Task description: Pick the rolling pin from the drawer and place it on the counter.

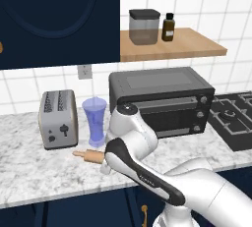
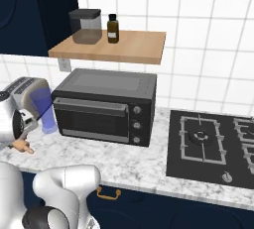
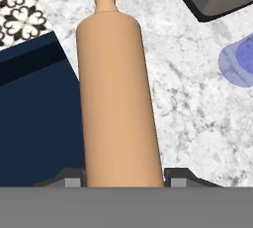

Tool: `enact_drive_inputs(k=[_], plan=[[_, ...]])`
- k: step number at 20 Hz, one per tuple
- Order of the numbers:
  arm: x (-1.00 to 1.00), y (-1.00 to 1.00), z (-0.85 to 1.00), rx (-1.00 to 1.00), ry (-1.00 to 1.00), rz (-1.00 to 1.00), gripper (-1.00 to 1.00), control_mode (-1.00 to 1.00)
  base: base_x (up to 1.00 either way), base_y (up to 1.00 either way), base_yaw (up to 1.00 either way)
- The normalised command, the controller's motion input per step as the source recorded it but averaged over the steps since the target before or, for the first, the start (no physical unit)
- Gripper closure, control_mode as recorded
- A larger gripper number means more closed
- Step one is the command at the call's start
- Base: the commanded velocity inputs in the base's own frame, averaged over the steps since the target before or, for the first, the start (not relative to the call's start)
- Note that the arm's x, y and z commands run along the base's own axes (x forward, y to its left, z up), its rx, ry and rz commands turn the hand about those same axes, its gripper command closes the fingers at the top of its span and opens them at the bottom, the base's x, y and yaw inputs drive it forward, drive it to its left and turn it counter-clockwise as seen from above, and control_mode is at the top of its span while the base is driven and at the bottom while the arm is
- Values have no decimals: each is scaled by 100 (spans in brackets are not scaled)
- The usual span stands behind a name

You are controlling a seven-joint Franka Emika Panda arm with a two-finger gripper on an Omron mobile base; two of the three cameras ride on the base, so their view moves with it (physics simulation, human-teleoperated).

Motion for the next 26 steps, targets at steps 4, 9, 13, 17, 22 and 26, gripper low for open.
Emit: enact_drive_inputs(k=[4,9,13,17,22,26], plan=[[30,1,-37,-8,-2,22,100,-100,0,0,0],[22,7,-33,-11,0,0,100,-100,0,0,0],[24,12,-14,-8,0,-10,100,-100,0,0,0],[33,0,-21,-3,0,-2,100,-100,0,0,0],[22,1,-12,-1,0,0,100,-100,0,0,0],[8,0,-12,0,-2,0,100,-100,0,0,0]])
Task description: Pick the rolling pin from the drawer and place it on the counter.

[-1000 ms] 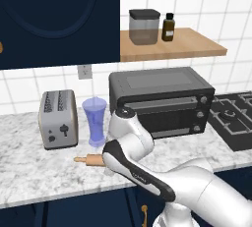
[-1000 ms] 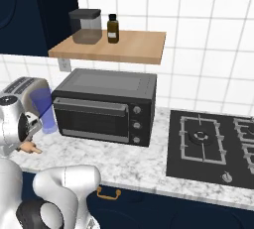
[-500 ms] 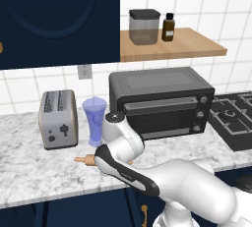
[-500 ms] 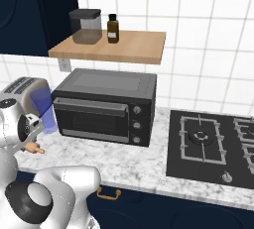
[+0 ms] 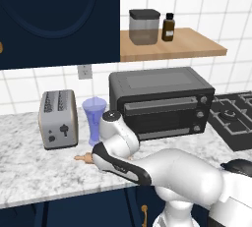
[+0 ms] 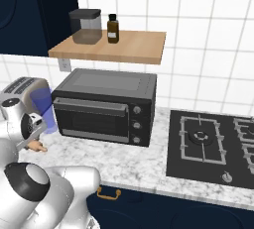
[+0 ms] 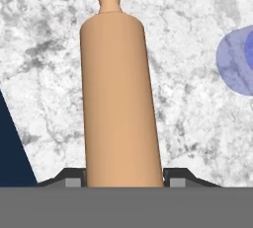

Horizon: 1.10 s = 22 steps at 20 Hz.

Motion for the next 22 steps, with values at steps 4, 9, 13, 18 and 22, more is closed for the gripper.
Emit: enact_drive_inputs(k=[4,9,13,18,22], plan=[[8,1,-14,0,0,0,-100,-100,0,0,0],[10,5,-12,0,0,0,-100,-100,0,0,0],[5,3,-6,0,-1,0,-100,-100,0,0,0],[-2,2,10,-1,-4,0,-100,-100,0,0,0],[-34,7,37,-7,0,-2,-100,-100,0,0,0]])
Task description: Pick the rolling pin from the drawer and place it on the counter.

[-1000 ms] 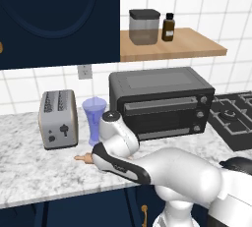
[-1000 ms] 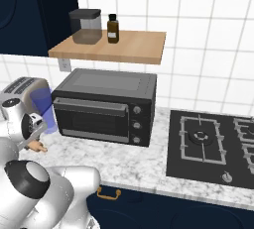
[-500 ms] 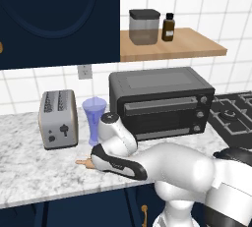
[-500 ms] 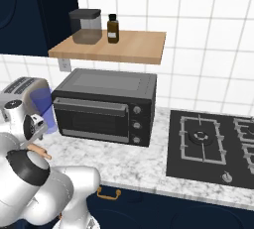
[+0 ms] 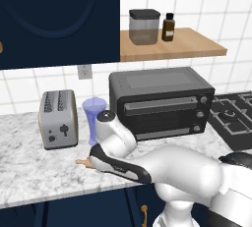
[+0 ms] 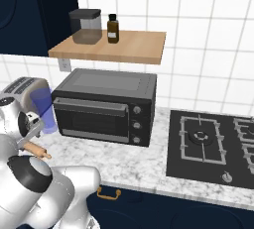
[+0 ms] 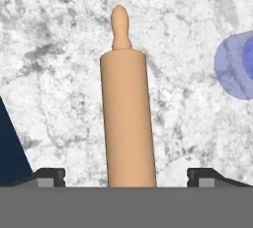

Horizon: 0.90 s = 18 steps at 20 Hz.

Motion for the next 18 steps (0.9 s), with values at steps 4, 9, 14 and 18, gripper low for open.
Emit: enact_drive_inputs(k=[4,9,14,18], plan=[[-67,4,43,-2,-5,-4,-100,-100,0,0,0],[-89,-12,44,2,-14,-13,-100,-100,0,0,0],[-70,-19,61,8,-16,-13,-100,-100,0,0,0],[-29,0,76,7,-6,-5,-100,-100,0,0,0]])
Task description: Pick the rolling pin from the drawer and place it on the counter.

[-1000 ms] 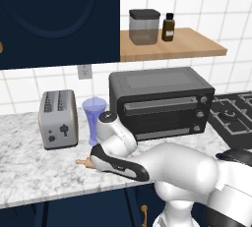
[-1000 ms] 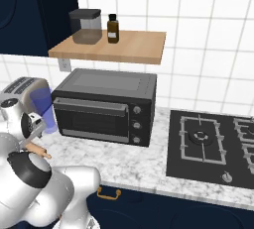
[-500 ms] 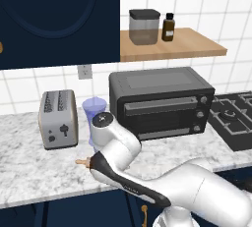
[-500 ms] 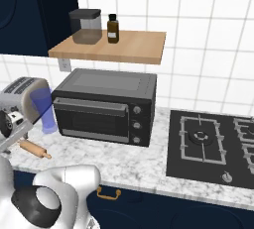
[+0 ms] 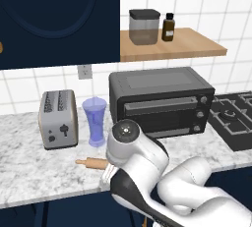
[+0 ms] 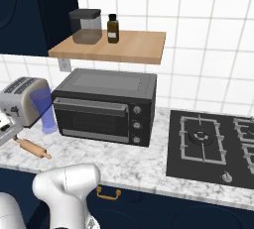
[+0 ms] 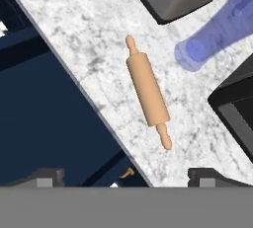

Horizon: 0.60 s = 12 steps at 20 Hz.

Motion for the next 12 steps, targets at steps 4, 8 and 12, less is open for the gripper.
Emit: enact_drive_inputs(k=[4,8,12], plan=[[-33,24,32,0,-2,0,-100,-100,0,0,0],[-42,44,0,0,0,0,-100,-100,0,0,0],[-46,46,0,0,0,0,-100,-100,0,0,0]])
